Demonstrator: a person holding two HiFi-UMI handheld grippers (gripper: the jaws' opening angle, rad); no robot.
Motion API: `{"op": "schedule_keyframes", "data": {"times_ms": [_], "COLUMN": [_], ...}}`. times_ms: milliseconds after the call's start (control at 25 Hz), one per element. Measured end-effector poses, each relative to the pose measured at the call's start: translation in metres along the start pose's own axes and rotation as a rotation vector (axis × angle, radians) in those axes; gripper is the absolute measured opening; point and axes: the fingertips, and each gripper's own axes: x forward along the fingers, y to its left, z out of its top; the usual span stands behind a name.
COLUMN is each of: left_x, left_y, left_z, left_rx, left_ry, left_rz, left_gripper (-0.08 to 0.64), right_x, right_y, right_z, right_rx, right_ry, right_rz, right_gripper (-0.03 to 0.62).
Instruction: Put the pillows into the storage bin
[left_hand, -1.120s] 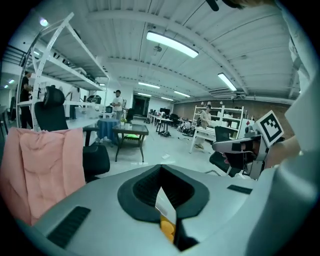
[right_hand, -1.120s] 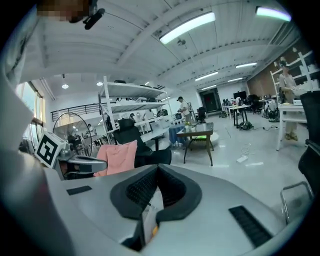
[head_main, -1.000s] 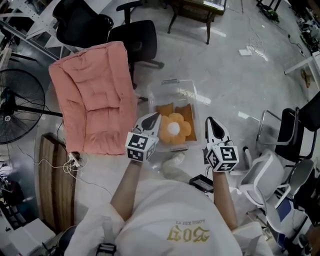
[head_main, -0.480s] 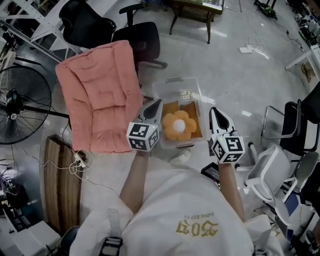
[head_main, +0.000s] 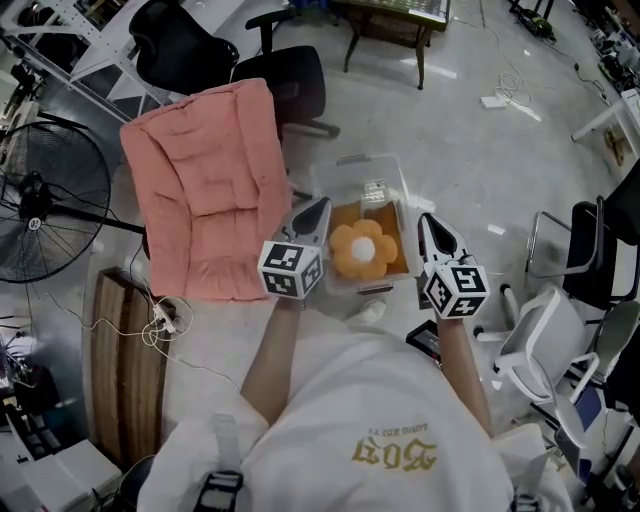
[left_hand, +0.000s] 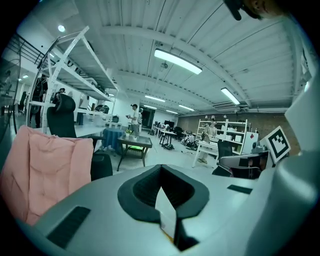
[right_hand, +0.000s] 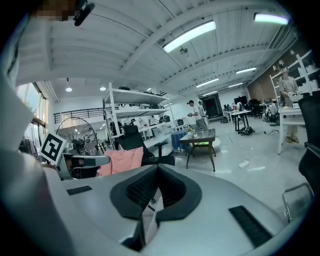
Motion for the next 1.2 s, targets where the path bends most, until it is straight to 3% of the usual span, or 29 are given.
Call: {"op": "schedule_keyframes", "data": {"times_ms": [680, 800, 920, 1200], "left_x": [-0.023, -0.035, -0.049, -0.070], "left_y": [0.002, 0.005, 0.002, 0.021], "left_z": [-0.012, -0.010, -0.009, -0.034], "left_rx": [0.027, 0.002, -0.078, -0.099], "left_ry": [0.054, 0.029, -0.041, 0.024], "left_rz": [-0.042, -0.083, -0.166, -0.152], "left_gripper": [0.012, 0.012, 0.012, 0.012], "right_x": [-0.016, -0.020, -0.026, -0.036], "right_y": [0.010, 0.022, 0.035, 0.061], "right_z": [-0.014, -0.010, -0.013, -0.030], "right_rx": [0.040, 0.042, 0.038, 0.063], "right_ry": [0.010, -0.006, -0.018, -0.026], "right_rz": [-0.058, -0.078, -0.083, -0.109], "right_gripper": [0.012, 0.012, 0.012, 0.012]}}
